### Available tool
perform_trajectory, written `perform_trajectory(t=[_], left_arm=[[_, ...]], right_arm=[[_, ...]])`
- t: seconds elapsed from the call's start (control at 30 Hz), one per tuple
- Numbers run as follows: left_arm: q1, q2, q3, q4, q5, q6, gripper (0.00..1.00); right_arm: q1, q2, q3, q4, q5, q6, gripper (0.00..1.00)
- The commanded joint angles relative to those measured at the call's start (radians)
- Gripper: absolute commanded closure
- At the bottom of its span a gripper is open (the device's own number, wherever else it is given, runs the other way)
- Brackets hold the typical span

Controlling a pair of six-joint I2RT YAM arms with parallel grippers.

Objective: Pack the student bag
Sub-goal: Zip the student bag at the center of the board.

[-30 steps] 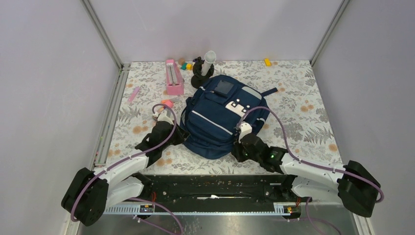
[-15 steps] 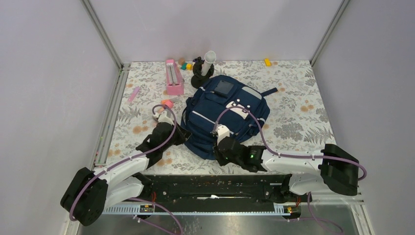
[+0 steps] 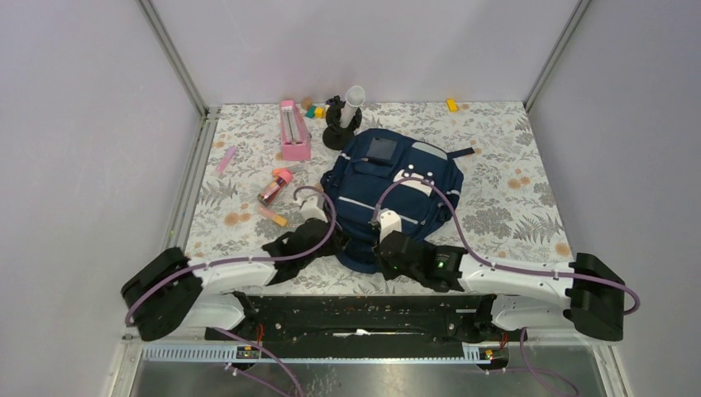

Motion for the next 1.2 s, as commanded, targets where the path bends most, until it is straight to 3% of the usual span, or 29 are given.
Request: perform_trajectory(t=[0.0,0.2,0.23,0.37,0.43,0.63,0.83,0.93,1.17], left_arm=[[-0.108,0.104,0.161,0.253,0.035,-0.057,1.00],[-0.126,0.129,0.199,0.269,0.053,-0.019,1.00],[-0.127,0.118,0.201,0.260,0.064,0.005,0.90],[-0.134,0.053,0.201,0.186,0.081,0.134,0.21],[-0.135,0.008,0.195,0.134,0.072,0.196,0.02],[-0.135,-0.132,0.081,0.107,0.088,0.339,0.01],[-0.134,-0.233,-0.023,0.066,0.145,0.480,0.01],[-0.106,-0.309,-0.105,0.066,0.111,0.463,0.01],[0.028,-0.341,-0.157,0.107,0.218,0.359,0.01]], right_arm=[[-0.002,-0.091,0.006,0.002,0.002,0.007,1.00],[-0.055,-0.209,-0.056,-0.138,0.003,0.051,1.00],[-0.074,-0.231,-0.060,-0.160,-0.022,0.052,1.00],[-0.093,-0.293,-0.024,-0.262,-0.084,0.047,1.00],[-0.095,-0.308,0.009,-0.325,-0.110,0.040,1.00],[-0.100,-0.316,0.081,-0.510,-0.098,0.041,1.00],[-0.135,-0.353,0.075,-0.534,-0.103,0.056,1.00],[-0.138,-0.359,0.077,-0.526,-0.114,0.060,1.00],[-0.138,-0.341,0.059,-0.486,-0.155,0.081,1.00]])
